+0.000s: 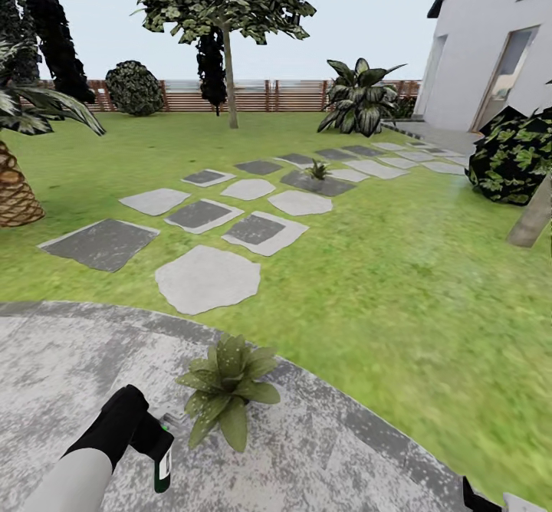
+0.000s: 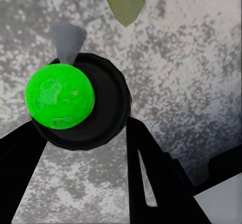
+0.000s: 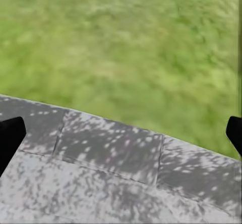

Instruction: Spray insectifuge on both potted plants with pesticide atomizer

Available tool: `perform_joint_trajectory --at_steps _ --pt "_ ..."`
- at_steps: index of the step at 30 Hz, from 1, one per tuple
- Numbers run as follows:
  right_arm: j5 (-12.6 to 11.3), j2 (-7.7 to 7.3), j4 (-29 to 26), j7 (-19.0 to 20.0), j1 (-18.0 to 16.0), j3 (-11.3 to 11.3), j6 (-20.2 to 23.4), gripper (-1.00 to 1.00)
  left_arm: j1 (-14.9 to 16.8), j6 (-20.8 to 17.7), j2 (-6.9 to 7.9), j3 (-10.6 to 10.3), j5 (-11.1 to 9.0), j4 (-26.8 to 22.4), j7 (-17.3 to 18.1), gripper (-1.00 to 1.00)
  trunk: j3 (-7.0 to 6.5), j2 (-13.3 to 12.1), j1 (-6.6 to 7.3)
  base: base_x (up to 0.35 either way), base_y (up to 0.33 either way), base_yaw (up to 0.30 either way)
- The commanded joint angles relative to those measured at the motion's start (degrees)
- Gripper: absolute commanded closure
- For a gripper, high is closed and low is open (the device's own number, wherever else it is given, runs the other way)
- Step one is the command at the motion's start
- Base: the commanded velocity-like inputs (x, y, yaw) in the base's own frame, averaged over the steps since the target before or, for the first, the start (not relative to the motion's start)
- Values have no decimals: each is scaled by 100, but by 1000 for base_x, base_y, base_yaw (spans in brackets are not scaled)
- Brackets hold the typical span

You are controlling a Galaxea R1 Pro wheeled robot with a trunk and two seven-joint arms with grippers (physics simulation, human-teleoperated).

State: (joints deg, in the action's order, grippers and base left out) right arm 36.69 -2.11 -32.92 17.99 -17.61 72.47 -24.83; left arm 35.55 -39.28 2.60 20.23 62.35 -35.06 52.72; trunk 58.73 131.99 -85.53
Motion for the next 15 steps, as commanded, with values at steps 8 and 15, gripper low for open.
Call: perform_joint_trajectory --at_steps 8,15 --pt "31 0 4 47 -13 48 -30 -100 4 -27 -5 25 40 -7 37 100 5 2 1 2 -314 1" --pt "31 0 4 47 -11 48 -30 -100 4 -27 2 25 40 -9 37 100 5 2 1 0 -314 81"
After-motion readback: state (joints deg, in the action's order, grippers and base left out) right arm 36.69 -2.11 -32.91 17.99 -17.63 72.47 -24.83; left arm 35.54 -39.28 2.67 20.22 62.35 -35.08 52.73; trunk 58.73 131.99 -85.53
